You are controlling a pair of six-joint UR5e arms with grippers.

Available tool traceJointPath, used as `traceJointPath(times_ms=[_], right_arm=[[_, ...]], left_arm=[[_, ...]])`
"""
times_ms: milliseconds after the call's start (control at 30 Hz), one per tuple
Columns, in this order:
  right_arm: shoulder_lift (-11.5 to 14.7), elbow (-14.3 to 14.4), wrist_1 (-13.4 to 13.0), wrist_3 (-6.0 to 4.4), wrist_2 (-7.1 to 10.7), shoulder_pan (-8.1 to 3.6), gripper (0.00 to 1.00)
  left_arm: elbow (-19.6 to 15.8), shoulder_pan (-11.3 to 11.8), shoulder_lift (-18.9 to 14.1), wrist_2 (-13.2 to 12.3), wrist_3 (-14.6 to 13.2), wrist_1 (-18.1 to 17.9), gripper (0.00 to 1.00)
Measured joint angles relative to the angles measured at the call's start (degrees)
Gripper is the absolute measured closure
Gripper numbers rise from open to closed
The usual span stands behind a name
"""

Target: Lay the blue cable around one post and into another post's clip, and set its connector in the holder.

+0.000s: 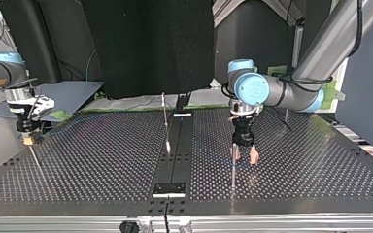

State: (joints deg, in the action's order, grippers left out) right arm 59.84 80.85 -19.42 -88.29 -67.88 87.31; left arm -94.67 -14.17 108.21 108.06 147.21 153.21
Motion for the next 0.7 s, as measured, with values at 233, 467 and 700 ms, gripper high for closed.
traceJointPath(times_ms=[233,467,700], right_arm=[[-0.05,-0.05,-0.16,0.16,-0.02,0.05,0.85],[-0.07,0.04,-0.35,-0.43,0.00,0.07,0.72],[-0.09,0.03,-0.36,-0.57,0.07,0.07,0.17]], left_arm=[[0.01,0.07,-0.01,0.00,0.00,0.00,0.00],[-0.01,0.08,-0.01,0.01,0.00,0.00,0.00],[-0.02,0.07,0.00,0.23,-0.06,0.00,0.00]])
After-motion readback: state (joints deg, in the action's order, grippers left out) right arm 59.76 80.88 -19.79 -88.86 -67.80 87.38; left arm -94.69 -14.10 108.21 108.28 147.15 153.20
